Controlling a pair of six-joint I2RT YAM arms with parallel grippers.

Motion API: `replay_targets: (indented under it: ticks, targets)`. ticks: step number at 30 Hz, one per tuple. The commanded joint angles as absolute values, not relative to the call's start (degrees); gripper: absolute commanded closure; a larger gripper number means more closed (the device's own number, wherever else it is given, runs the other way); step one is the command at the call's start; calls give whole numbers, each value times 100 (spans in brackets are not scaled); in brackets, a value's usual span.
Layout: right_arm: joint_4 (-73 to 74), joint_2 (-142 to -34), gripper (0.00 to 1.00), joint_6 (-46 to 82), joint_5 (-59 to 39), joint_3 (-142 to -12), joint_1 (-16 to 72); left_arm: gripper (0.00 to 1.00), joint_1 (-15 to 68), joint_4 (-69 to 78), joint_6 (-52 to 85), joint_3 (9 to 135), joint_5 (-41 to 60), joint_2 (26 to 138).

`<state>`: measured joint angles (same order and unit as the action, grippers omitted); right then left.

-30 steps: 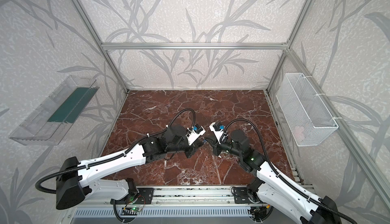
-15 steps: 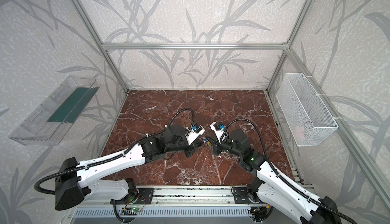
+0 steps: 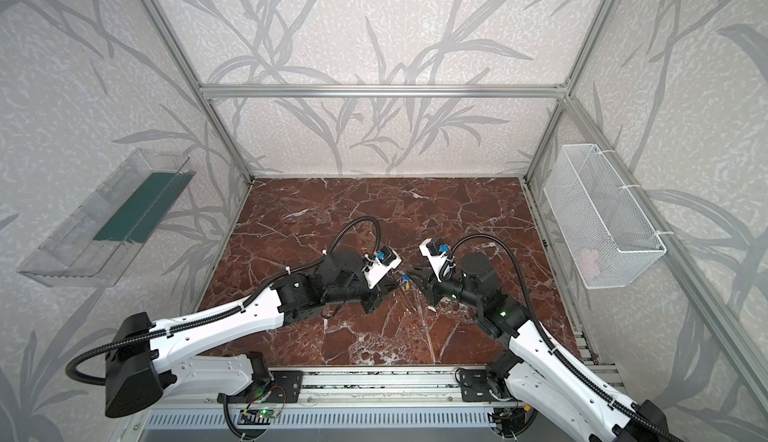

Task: Put the keys on the keyring

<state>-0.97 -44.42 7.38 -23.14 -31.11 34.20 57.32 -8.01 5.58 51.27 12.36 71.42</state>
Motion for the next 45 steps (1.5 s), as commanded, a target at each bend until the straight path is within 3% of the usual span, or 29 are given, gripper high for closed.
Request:
replay_targets:
  ticks: [1, 6, 19, 34, 45]
  targets:
    - [-172, -4419, 69, 642, -2874, -3261, 3403, 100, 5736, -515, 579, 5072, 1342, 6949]
    - [-116, -4499, 74, 621, -3125, -3242, 3404, 100, 5731, -404, 577, 5016, 1422, 6895]
    - [-18, -4685, 75, 613, -3366, -3268, 3398, 100, 5730, -378, 527, 5049, 1577, 6865]
    - [-1, -4709, 100, 622, -3407, -3331, 3401, 100, 5725, -361, 519, 5049, 1671, 6880]
    - [-16, -4667, 100, 700, -3132, -3296, 3383, 100, 5730, -336, 532, 4984, 1594, 6812]
